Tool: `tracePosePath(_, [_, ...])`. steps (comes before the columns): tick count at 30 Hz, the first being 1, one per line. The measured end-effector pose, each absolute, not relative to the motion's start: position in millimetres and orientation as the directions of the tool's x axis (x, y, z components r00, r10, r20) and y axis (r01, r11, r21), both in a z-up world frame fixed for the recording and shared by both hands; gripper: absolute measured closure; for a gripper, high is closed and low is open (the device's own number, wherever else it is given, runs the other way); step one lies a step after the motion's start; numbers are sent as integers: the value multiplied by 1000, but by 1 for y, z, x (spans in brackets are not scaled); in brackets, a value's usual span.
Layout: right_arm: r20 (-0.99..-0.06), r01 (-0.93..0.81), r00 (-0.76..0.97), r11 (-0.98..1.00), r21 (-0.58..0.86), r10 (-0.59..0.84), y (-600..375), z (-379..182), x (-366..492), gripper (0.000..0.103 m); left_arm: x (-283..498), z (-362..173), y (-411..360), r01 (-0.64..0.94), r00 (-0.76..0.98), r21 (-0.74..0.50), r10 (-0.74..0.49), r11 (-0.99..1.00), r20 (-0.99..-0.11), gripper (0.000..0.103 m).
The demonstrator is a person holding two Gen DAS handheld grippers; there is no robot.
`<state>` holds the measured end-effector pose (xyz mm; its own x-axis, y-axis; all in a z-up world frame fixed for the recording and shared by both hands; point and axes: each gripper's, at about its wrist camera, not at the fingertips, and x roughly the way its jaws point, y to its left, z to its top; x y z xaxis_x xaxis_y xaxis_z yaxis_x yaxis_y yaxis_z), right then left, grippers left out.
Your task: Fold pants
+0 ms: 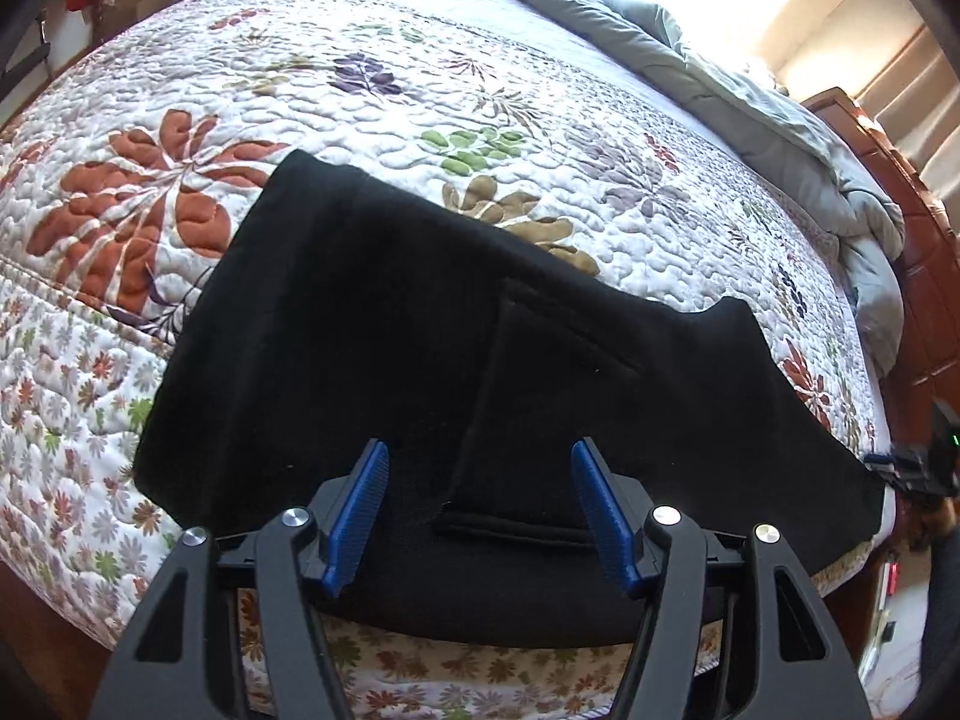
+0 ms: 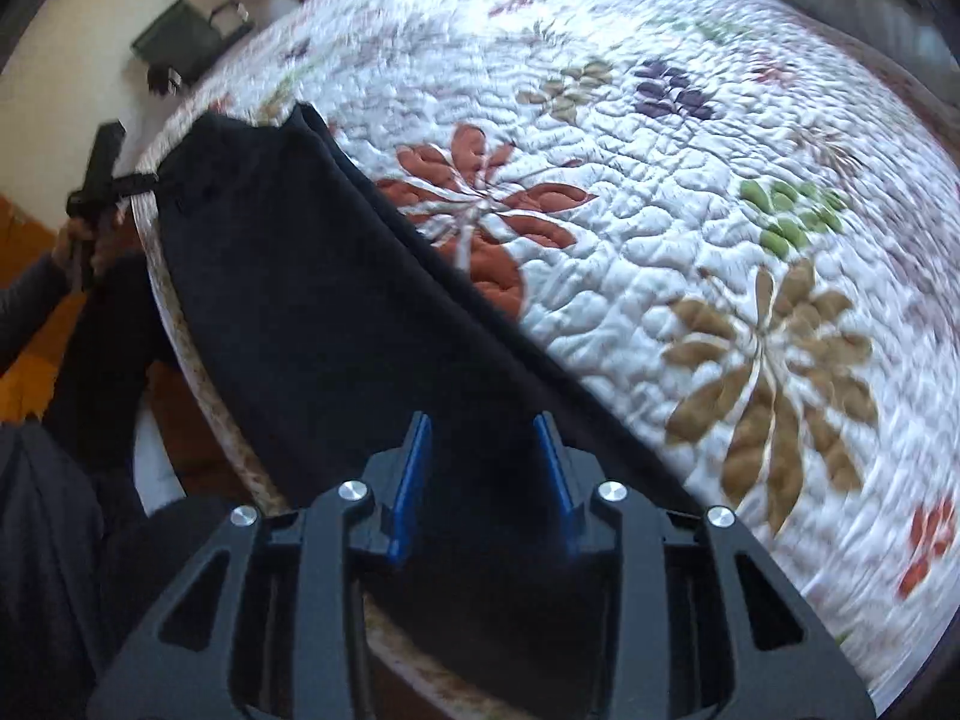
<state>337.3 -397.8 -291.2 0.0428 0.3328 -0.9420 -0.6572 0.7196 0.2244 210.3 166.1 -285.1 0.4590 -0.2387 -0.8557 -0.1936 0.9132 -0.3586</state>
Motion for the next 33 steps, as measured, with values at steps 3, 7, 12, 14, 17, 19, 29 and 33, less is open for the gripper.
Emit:
tracePosePath(3, [-938, -679, -91, 668, 304, 335, -392, -305, 360, 67, 211, -288, 166, -193, 460, -354, -235, 915, -856, 39])
tracePosePath(7, [-941, -711, -185, 623, 327, 283, -388, -318, 368, 70, 213, -291, 164, -213, 457, -351, -224, 912, -860, 38])
tracePosePath(12, [-920, -703, -275, 594, 390, 278, -388, -322, 378, 92, 216, -295, 158, -211, 453, -329, -207, 920, -867, 30])
tracePosePath(14, [-920, -700, -273, 598, 390, 280, -390, -319, 386, 100, 218, -296, 157, -205, 451, -323, -204, 924, -869, 29])
tracePosePath(17, [-920, -702, -245, 598, 385, 305, -396, -305, 384, 101, 218, -296, 158, -201, 450, -324, -207, 924, -869, 29])
tracePosePath(19, [-922, -697, -196, 615, 370, 333, -410, -290, 383, 101, 217, -295, 159, -195, 452, -327, -211, 925, -867, 29])
tracePosePath(29, [-940, -605, -58, 737, 302, 337, -437, -278, 384, 56, 217, -294, 160, -176, 444, -330, -225, 927, -867, 29])
tracePosePath(33, [-856, -190, 251, 890, 414, 452, -556, -225, 340, 45, 214, -295, 161, -152, 451, -334, -236, 930, -861, 29])
